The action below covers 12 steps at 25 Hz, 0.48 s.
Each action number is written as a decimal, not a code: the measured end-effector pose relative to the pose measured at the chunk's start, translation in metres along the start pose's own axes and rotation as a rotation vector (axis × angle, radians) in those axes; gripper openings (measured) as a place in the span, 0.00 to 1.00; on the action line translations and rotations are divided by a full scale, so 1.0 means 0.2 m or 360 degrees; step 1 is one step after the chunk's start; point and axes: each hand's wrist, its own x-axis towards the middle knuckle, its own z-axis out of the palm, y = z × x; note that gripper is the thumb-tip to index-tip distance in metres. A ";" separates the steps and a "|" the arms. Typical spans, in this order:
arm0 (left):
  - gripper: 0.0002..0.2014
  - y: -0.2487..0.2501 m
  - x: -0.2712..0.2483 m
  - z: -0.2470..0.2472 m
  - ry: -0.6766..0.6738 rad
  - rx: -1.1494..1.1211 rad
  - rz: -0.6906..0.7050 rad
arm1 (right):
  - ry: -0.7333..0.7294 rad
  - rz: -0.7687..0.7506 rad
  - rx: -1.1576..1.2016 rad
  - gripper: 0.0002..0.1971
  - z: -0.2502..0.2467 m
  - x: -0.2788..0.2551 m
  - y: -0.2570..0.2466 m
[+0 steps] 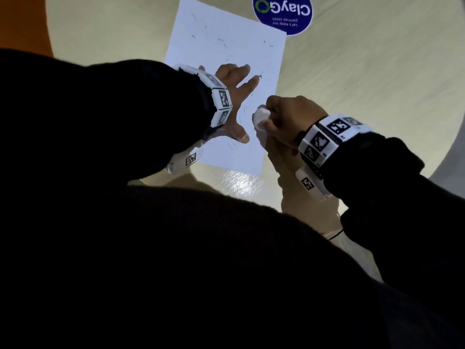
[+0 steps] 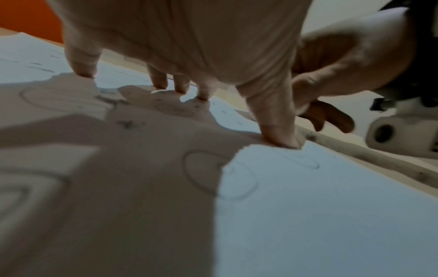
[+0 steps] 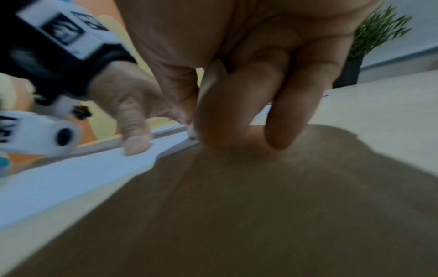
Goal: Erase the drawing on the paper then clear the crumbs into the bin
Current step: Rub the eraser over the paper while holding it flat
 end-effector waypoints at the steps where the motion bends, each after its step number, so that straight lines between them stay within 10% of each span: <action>1: 0.63 0.00 0.00 0.00 0.0002 -0.0003 -0.0001 | 0.0049 0.0039 0.0021 0.11 -0.03 0.03 0.01; 12: 0.64 0.00 0.00 -0.01 -0.0017 -0.0051 -0.0003 | 0.0067 0.0160 0.0147 0.10 -0.04 0.06 0.00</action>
